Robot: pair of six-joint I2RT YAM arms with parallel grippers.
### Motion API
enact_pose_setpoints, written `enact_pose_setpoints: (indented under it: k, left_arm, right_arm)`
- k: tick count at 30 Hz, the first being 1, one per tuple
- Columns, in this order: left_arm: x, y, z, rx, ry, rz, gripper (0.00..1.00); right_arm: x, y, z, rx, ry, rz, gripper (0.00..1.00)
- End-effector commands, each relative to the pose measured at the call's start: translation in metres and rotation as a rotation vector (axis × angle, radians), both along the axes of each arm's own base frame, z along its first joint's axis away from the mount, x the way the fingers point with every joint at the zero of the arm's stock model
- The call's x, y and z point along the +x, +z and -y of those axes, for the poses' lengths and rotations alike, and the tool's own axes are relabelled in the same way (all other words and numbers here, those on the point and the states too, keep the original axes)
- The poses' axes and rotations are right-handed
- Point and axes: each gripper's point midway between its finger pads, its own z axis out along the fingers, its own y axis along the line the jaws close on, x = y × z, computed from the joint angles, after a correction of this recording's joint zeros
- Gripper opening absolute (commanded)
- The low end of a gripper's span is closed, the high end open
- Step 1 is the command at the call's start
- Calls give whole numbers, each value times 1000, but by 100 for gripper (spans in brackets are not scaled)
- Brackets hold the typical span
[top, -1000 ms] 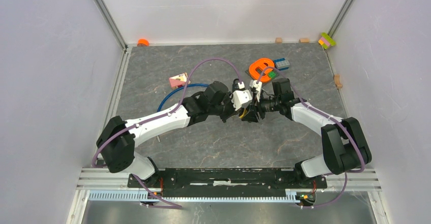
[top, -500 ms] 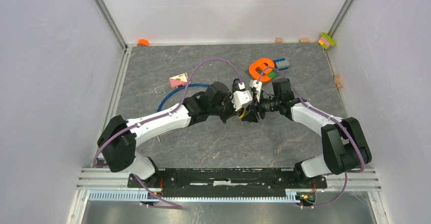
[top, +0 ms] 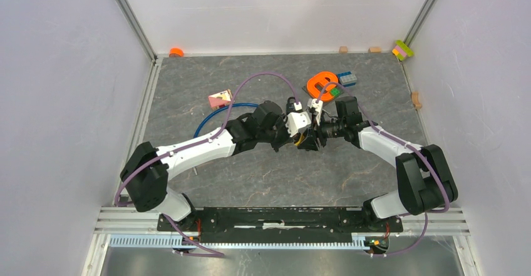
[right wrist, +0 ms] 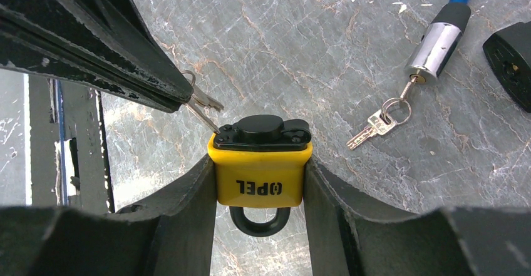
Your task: Unlock with the key
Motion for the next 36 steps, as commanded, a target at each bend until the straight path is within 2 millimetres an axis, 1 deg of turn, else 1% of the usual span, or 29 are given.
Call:
enact_pose_setpoints:
  k: [1, 14, 36]
  left_arm:
    - [-3, 1, 6, -6, -38, 15, 2]
    - [-3, -4, 6, 1, -39, 4, 2]
    - [3, 4, 13, -35, -29, 22, 2]
  right_arm:
    - [11, 26, -8, 66, 28, 74, 0]
    - [11, 28, -8, 68, 28, 74, 0]
    - [10, 27, -9, 72, 25, 68, 0]
